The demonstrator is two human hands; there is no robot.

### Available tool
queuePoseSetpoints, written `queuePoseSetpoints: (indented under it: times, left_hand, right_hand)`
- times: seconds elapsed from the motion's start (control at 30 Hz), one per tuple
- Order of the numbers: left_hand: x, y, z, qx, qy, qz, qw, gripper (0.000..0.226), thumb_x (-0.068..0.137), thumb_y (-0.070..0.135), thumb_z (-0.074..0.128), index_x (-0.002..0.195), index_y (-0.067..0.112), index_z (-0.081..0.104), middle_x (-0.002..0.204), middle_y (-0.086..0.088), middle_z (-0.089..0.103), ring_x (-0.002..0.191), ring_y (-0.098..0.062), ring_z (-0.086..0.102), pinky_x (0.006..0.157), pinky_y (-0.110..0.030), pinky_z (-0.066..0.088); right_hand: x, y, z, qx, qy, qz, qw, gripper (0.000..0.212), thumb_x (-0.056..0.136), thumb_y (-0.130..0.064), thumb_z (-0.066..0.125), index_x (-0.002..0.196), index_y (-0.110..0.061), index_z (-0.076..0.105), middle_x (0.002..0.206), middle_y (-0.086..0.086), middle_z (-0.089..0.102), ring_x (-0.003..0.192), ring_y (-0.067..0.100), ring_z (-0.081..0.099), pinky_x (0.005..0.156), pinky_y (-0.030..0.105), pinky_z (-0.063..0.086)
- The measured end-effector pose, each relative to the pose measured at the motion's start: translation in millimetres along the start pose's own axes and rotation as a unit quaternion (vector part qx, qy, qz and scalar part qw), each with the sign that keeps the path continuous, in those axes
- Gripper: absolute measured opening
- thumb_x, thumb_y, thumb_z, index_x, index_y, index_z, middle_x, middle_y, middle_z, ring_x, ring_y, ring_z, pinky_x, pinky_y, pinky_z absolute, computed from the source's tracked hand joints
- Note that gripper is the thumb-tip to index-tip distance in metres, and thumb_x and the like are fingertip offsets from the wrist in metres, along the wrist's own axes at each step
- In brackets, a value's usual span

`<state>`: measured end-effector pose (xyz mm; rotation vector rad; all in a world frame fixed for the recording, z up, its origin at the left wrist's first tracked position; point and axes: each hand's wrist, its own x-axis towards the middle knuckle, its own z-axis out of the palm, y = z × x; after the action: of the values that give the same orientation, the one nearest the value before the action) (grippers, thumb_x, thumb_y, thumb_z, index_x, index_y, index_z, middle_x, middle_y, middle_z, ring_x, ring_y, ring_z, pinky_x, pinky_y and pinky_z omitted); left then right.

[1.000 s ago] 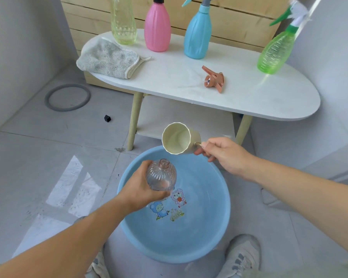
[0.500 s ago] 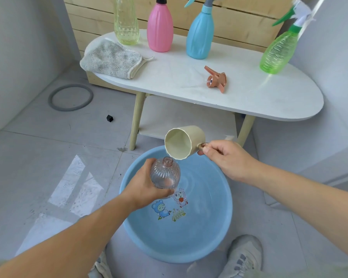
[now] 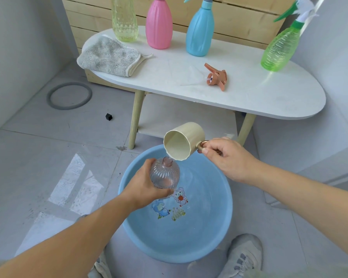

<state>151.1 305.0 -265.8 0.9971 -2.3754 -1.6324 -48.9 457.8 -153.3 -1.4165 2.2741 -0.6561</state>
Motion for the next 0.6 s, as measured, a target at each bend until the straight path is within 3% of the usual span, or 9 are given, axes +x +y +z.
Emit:
queuePoseSetpoints:
  times: [0.13, 0.33, 0.5, 0.6]
  left_hand:
    - [0.0, -1.2, 0.0, -0.003, 0.0, -0.005, 1.0, 0.089, 0.064, 0.033, 0.096, 0.131, 0.037, 0.039, 0.118, 0.026, 0.056, 0.108, 0.009, 0.055, 0.075, -0.005, 0.042]
    - [0.1, -2.8, -0.1, 0.003, 0.002, -0.008, 1.0, 0.088, 0.065, 0.031, 0.095, 0.133, 0.035, 0.038, 0.117, 0.025, 0.055, 0.104, 0.009, 0.056, 0.07, -0.002, 0.041]
    - [1.2, -5.1, 1.4, 0.008, 0.008, -0.006, 1.0, 0.092, 0.064, 0.033, 0.096, 0.136, 0.032, 0.04, 0.121, 0.019, 0.057, 0.109, -0.002, 0.058, 0.087, -0.019, 0.047]
    - [1.0, -4.3, 1.6, 0.002, 0.004, -0.006, 1.0, 0.088, 0.064, 0.03, 0.096, 0.132, 0.035, 0.04, 0.117, 0.024, 0.057, 0.105, 0.005, 0.058, 0.078, -0.01, 0.046]
  right_hand:
    - [0.1, 2.6, 1.0, -0.007, -0.005, -0.008, 1.0, 0.038, 0.1, -0.033, 0.047, 0.077, -0.004, 0.052, 0.068, -0.003, 0.049, 0.082, 0.009, 0.045, 0.071, 0.025, 0.037]
    - [1.2, 1.2, 0.8, -0.007, -0.004, -0.015, 1.0, 0.035, 0.1, -0.029, 0.048, 0.074, -0.006, 0.049, 0.068, -0.008, 0.047, 0.091, 0.014, 0.046, 0.078, 0.025, 0.038]
    - [3.5, 1.4, 1.2, -0.013, 0.0, -0.03, 0.999, 0.034, 0.1, -0.025, 0.049, 0.069, -0.012, 0.045, 0.067, -0.01, 0.045, 0.09, 0.016, 0.046, 0.078, 0.017, 0.033]
    - [4.4, 3.9, 1.5, -0.027, 0.007, -0.049, 0.998, 0.033, 0.1, -0.022, 0.05, 0.069, -0.012, 0.045, 0.069, -0.006, 0.048, 0.09, 0.017, 0.045, 0.08, 0.01, 0.03]
